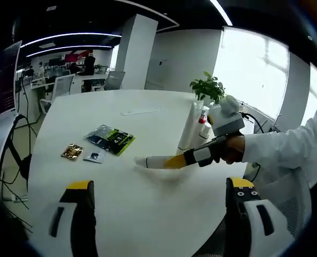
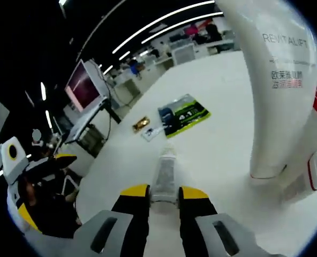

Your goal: Arrange the skincare products in the storage area until every visible bottle or jar stands upright without overlapping.

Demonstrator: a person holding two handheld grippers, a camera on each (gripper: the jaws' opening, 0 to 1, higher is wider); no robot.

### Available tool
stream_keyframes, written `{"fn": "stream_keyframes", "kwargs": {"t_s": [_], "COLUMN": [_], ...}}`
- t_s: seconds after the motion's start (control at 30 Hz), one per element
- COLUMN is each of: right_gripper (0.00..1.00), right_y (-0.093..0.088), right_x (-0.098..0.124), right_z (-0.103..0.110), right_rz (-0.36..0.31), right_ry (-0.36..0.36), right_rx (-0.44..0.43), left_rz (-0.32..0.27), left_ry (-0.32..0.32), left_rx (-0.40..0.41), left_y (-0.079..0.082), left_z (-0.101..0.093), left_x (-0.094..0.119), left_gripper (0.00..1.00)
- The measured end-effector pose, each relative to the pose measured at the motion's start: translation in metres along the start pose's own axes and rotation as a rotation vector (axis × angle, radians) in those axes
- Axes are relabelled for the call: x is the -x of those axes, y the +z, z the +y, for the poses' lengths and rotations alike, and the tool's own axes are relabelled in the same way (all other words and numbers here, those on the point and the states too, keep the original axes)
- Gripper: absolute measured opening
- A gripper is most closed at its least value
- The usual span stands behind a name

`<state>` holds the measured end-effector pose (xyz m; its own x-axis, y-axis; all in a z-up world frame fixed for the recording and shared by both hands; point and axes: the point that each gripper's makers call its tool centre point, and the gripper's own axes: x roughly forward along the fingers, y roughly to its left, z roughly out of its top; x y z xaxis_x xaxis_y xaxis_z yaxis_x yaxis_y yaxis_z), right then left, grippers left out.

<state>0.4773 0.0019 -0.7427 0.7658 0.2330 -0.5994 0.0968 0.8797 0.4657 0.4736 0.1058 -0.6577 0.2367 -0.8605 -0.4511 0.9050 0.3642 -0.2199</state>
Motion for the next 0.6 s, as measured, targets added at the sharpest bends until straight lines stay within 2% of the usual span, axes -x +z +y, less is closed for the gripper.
{"fn": "stream_keyframes", "kwargs": {"t_s": [0.17,0.27,0.37,0.6], "right_gripper": [0.13,0.13,0.13,0.13], "right_y": [-0.002,-0.001,0.003,0.01], "right_x": [0.011,0.017,0.026,0.048], "right_z": [0.004,0.006,0.011,0.014], "right_rz": [-0.004,-0.007,-0.02,-0.059], "right_ry": [0.04,0.05,0.09,0.149], "right_rx": [-0.063,-0.059,-0.094,-0.147], "left_rz": [-0.008,-0.011,-0.015,-0.105], "left_ry": [-0.001,0.002,-0.027,-0.051], "left_rx": [0.031,0.039,0.075,0.2], "left_y": [0.001,0.001,0.002,0.019], "left_z": [-0.01,-0.014,-0.025,-0.032], "left_x": [-0.007,-0.012,-0.018,-0.027], "left_gripper": [0.95,0.94,0.93,0.89]}}
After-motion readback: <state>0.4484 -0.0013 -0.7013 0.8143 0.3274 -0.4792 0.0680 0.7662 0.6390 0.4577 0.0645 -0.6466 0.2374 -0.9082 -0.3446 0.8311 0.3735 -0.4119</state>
